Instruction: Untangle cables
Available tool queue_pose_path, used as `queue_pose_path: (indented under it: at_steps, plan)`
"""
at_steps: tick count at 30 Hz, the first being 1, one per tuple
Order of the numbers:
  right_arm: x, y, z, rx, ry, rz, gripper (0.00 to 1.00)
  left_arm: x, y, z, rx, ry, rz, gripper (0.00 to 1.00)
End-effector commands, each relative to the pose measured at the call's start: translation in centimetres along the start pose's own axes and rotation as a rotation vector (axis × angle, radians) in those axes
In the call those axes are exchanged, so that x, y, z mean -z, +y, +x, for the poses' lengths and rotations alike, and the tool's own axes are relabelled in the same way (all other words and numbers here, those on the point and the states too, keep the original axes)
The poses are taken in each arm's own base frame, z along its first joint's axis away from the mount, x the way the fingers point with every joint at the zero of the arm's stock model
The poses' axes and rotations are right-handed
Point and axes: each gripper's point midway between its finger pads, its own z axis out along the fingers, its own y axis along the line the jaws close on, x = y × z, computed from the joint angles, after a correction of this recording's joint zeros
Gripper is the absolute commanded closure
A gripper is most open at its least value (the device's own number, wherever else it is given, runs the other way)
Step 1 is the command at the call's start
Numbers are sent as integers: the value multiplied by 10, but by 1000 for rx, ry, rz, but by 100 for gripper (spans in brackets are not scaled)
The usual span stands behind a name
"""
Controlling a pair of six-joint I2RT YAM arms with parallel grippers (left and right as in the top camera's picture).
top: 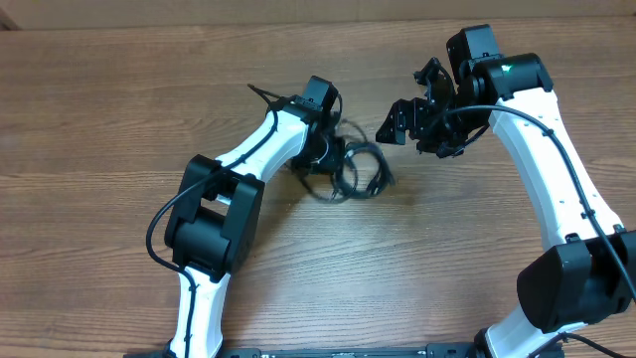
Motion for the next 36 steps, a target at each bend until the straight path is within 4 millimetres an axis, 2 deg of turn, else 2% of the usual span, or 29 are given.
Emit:
queue_pose_path:
  at_steps: [1, 2, 3, 4, 5, 7, 9, 11, 14, 15, 18, 20, 26, 30, 32, 36]
  plan:
    - [3, 4, -2, -23, -19, -15, 18, 54, 1, -17, 44, -35, 6, 96]
    - [3, 8, -5, -42, -28, -35, 19, 80, -9, -24, 42, -64, 54, 96]
    - [3, 23, -8, -22, -35, -107, 23, 98, -21, -26, 35, -80, 108, 96]
    - [2, 33, -8, -10, -31, -144, 30, 129, -51, -17, -14, -69, 282, 96]
    - [-2, 42, -3, -30, -13, -153, 37, 151, -72, -3, -45, -28, 422, 96]
    - [-9, 57, -1, -31, -11, -161, 39, 170, -73, 8, -74, -23, 458, 96]
    - [-15, 64, -5, -103, -30, -141, 43, 173, -69, 9, -99, -31, 453, 96]
    - [-25, 60, -8, -197, -52, -88, 46, 174, -66, 9, -90, -26, 451, 96]
    - [-50, 53, -6, -257, -52, -93, 53, 173, -66, 10, -88, -23, 449, 96]
    - [-53, 52, -5, -257, -51, -91, 54, 173, -66, 10, -88, -24, 449, 96]
    - [-52, 45, -9, -268, -64, -85, 55, 175, -70, 4, -3, -21, 474, 96]
    - [-53, 41, -12, -270, -80, -61, 59, 179, -80, 6, 1, -8, 528, 96]
    - [-49, 29, -18, -319, -101, -39, 62, 180, -81, 5, 45, 3, 539, 96]
    - [-54, 38, -10, -270, -68, -57, 62, 180, -81, 5, 43, 1, 540, 96]
    - [-56, 55, -6, -162, -46, -118, 58, 180, -81, 3, 51, -3, 542, 96]
    - [-59, 66, 11, -86, 19, -149, 57, 185, -87, -4, 47, -26, 580, 96]
